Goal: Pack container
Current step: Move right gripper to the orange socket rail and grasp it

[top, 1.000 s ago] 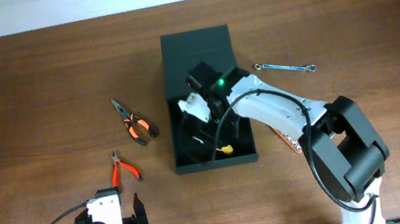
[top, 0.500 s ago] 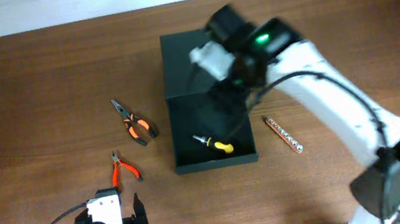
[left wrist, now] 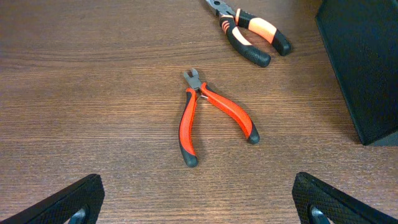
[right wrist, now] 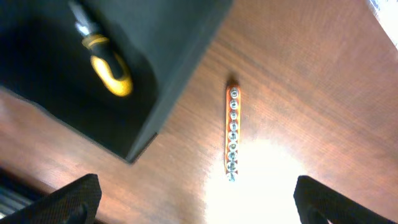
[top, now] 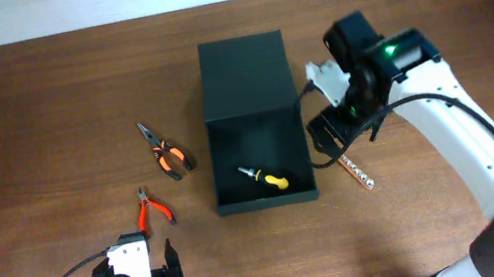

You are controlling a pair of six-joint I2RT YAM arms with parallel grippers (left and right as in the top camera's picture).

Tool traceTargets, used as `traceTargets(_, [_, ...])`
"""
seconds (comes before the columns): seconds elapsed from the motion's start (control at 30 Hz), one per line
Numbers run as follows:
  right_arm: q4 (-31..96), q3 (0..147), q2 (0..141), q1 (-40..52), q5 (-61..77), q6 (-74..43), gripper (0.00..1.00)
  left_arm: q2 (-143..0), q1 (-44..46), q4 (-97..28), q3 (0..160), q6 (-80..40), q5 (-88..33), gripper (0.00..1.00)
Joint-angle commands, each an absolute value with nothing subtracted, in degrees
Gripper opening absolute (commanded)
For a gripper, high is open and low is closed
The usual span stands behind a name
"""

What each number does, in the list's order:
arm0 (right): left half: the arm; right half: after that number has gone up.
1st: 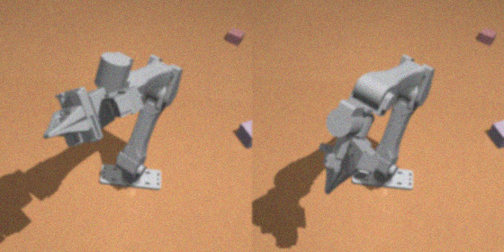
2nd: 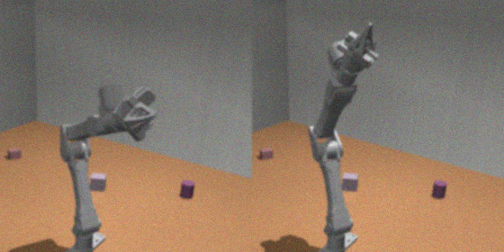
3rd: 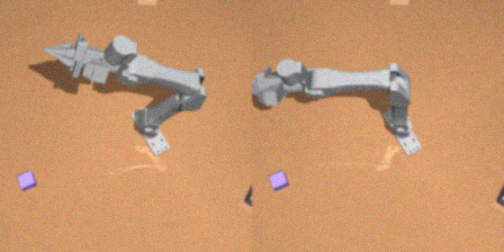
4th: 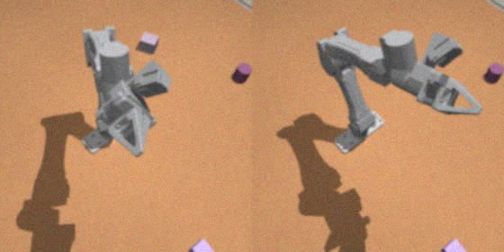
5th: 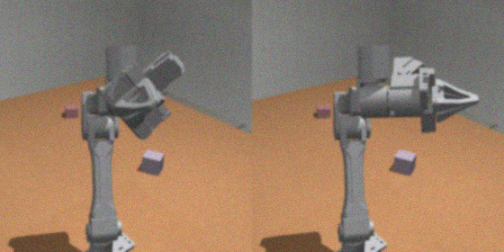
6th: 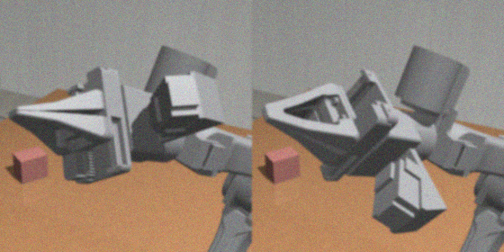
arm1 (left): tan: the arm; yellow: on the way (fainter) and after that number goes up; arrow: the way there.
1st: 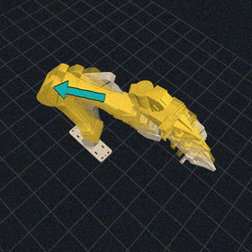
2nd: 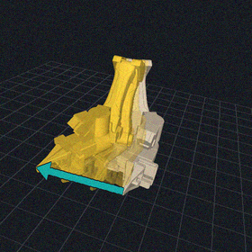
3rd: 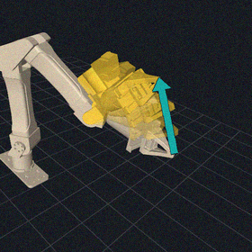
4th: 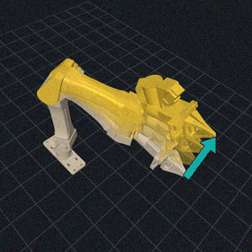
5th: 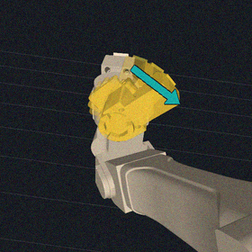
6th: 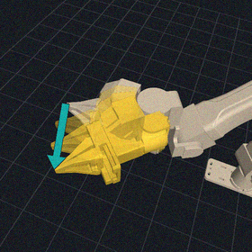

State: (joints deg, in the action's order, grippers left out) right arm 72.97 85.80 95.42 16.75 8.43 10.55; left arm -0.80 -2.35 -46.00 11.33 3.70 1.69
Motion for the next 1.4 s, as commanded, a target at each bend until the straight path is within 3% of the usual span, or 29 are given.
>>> traceTargets(0.0, [70.13,78.11,94.91,14.13,8.38,7.88,0.99,-0.34,-2.68,-45.87,11.0,4.82,1.04,0.99])
traceTargets(0.57, [54.94,59.94,95.22,9.67,8.29,6.94,0.99,-0.34,-2.68,-45.87,11.0,4.82,1.04,0.99])
traceTargets(0.93, [50.02,58.13,99.57,9.67,4.14,6.96,1.0,-0.34,-2.68,-45.87,11.0,4.82,1.04,0.99])
traceTargets(1.23, [48.8,58.13,103.18,9.69,3.55,6.94,0.91,-0.34,-2.68,-45.87,11.0,4.82,1.04,0.99])
traceTargets(1.37, [48.45,58.13,103.92,9.74,3.55,6.94,0.81,-0.34,-2.68,-45.87,11.0,4.82,1.04,0.99])
